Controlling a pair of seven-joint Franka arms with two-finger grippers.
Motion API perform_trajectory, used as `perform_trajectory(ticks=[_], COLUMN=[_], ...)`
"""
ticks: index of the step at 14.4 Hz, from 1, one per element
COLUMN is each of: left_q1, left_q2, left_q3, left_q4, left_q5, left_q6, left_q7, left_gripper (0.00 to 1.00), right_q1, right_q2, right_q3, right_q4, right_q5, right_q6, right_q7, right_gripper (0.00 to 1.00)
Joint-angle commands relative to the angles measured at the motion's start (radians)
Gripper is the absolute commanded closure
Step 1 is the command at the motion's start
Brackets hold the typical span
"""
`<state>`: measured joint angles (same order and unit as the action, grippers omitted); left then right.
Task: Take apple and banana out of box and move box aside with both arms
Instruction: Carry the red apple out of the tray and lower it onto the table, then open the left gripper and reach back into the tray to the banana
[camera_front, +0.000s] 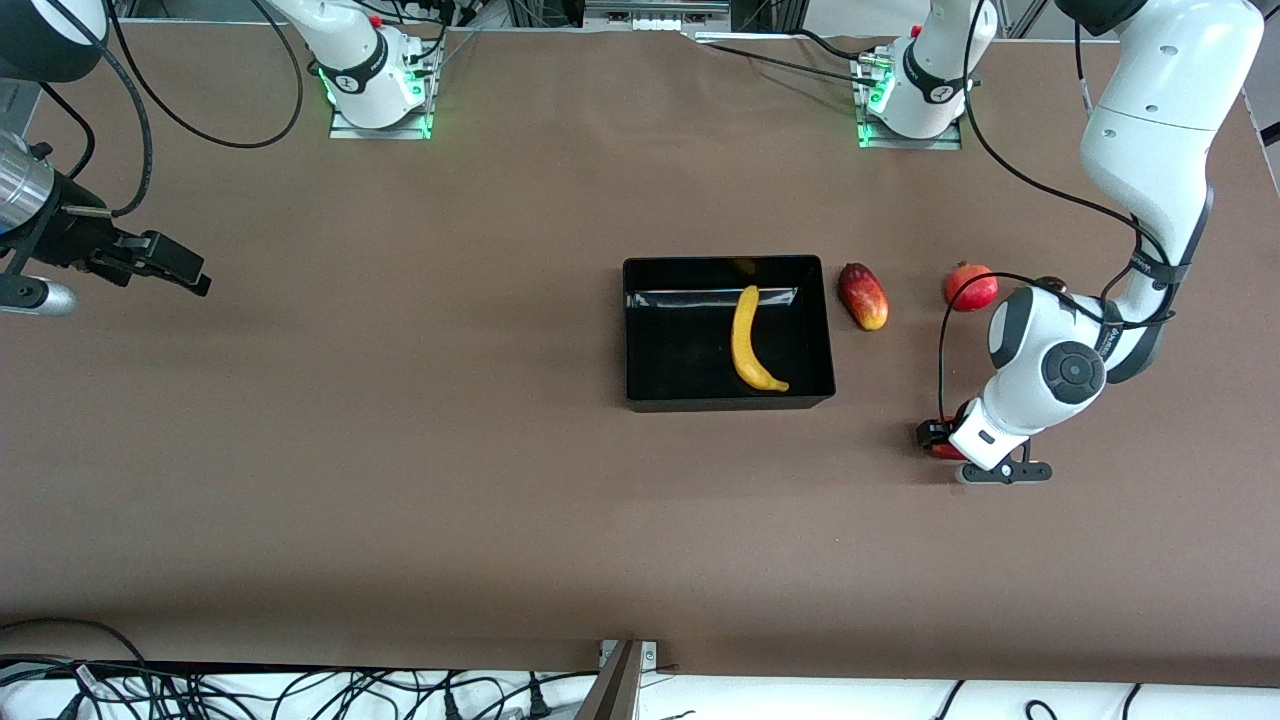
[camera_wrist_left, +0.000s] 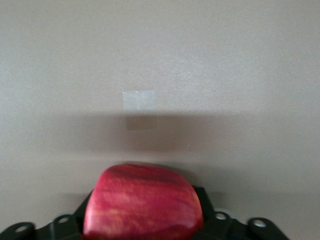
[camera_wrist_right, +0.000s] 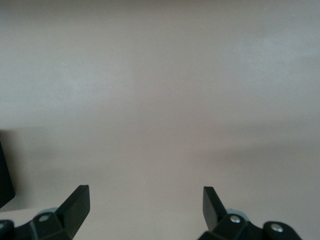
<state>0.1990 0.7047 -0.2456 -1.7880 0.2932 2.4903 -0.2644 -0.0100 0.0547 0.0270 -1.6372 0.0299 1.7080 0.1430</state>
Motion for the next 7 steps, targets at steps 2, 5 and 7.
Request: perform_trajectory(ticks=[2,5,7], left_q1=[-0.073,-0.188,-0.266], left_q2=[-0.120,-0.264,-0.309], left_q3=[0.011,0.014,0.012], left_q4=[-0.002,0.010,0.010], left_q5=[0.006,-0.199,-0.258], left_q6=[-0.155,-0.347,-0.419], left_q7=[-0.090,-0.194,-0.289], left_gripper=[0.00,0.00,0.00], right_q1=[-0.002,-0.002,-0.002], right_q2=[-0.007,-0.007,-0.006], right_q3=[0.005,0.005,0.004], right_q4=[0.005,0.005,0.005], right_q5=[-0.008,-0.008,-0.008], right_q6=[-0.008,-0.007,-0.005], right_q7=[0.000,0.000,0.000], right_gripper=[0.00,0.00,0.00])
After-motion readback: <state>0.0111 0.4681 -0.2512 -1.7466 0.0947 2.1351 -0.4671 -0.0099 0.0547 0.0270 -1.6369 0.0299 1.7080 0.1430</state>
